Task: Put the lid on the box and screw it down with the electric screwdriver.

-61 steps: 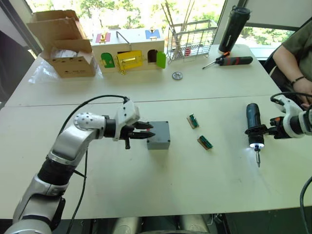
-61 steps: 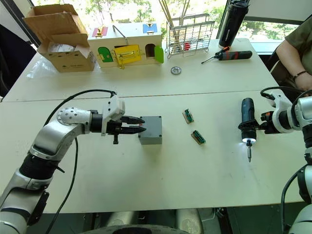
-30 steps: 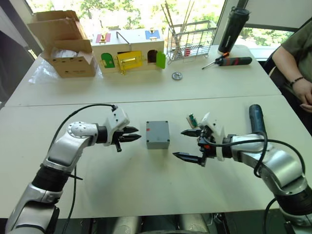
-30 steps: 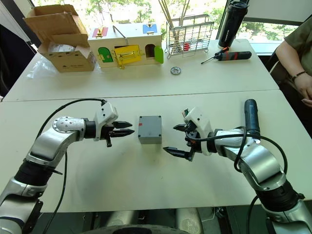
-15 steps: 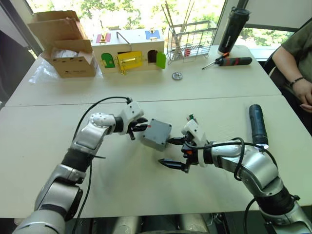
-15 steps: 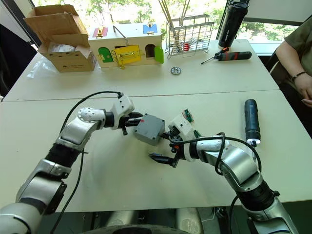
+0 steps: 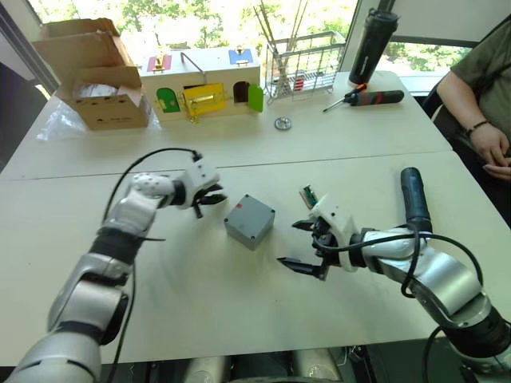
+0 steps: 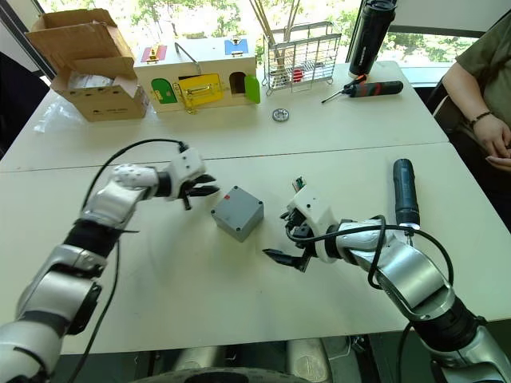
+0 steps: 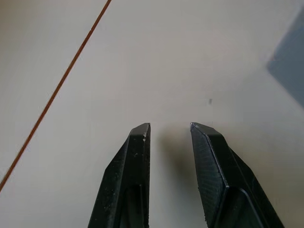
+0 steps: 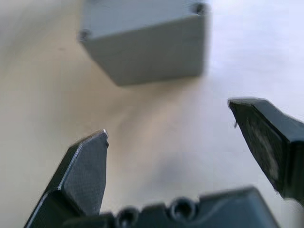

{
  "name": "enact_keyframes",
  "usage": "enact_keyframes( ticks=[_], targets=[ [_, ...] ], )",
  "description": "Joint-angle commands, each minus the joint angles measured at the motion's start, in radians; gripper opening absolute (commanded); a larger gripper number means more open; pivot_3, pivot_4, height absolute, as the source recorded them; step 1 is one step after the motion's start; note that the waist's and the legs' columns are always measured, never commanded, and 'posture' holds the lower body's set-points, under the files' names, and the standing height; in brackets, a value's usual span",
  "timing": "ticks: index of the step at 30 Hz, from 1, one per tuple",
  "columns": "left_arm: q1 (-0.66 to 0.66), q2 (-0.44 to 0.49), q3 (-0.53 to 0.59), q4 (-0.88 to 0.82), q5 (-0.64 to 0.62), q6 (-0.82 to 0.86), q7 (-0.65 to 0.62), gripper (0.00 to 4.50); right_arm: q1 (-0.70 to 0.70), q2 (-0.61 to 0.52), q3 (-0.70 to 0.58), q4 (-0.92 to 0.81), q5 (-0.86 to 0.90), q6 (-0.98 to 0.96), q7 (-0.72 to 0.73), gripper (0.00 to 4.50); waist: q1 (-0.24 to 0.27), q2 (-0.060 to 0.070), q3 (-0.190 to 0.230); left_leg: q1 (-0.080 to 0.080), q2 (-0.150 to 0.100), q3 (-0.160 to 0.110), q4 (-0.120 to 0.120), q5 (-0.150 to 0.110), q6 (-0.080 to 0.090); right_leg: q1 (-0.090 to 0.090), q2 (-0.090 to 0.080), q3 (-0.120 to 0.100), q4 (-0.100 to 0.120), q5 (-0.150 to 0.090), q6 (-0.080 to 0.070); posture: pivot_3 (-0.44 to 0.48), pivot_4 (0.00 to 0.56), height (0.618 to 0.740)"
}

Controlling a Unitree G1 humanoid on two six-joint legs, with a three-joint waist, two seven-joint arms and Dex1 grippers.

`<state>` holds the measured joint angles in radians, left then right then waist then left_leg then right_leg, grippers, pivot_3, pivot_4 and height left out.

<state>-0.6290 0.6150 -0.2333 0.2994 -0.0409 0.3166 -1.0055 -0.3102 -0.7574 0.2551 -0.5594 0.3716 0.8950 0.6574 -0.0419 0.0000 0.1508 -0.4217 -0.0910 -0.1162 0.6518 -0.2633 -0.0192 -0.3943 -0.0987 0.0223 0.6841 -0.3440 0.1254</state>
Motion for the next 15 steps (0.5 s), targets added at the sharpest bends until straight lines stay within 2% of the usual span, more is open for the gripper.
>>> enact_keyframes(
  ticks=[1,7,12,15],
  targets=[
    [0.114,0.069,0.033,-0.276,-0.096,0.134,-0.086,1.34,-0.051,0.012,0.026,0.085,-0.062,-0.128,0.04,4.48,-0.001,0.0,0.0,0.0,0.0,0.0,0.0,0.0,0.0,0.0,0.0,0.0,0.0,0.0,0.0,0.0,0.15,0.74],
    [0.269,0.143,0.046,-0.51,-0.172,0.289,-0.106,1.34,-0.13,0.031,0.097,0.269,-0.154,-0.314,0.147,4.48,0.006,0.0,0.0,0.0,0.0,-0.001,0.002,0.0,0.0,0.002,-0.001,0.0,-0.001,0.0,0.0,0.0,0.15,0.74],
    [0.252,0.083,0.005,-0.509,-0.152,0.3,-0.039,1.34,-0.17,0.065,0.126,0.358,-0.193,-0.398,0.217,4.48,0.018,0.0,0.0,0.0,0.0,0.0,0.002,0.0,0.0,0.002,0.0,0.0,0.0,0.0,0.0,0.0,0.15,0.74],
    [0.219,0.039,-0.011,-0.458,-0.121,0.271,0.008,1.34,-0.162,0.073,0.128,0.345,-0.197,-0.404,0.248,4.48,0.027,0.0,0.0,0.0,0.0,0.0,0.002,0.0,0.0,0.002,0.0,0.0,0.0,0.0,0.0,0.0,0.15,0.74]
  ],
)
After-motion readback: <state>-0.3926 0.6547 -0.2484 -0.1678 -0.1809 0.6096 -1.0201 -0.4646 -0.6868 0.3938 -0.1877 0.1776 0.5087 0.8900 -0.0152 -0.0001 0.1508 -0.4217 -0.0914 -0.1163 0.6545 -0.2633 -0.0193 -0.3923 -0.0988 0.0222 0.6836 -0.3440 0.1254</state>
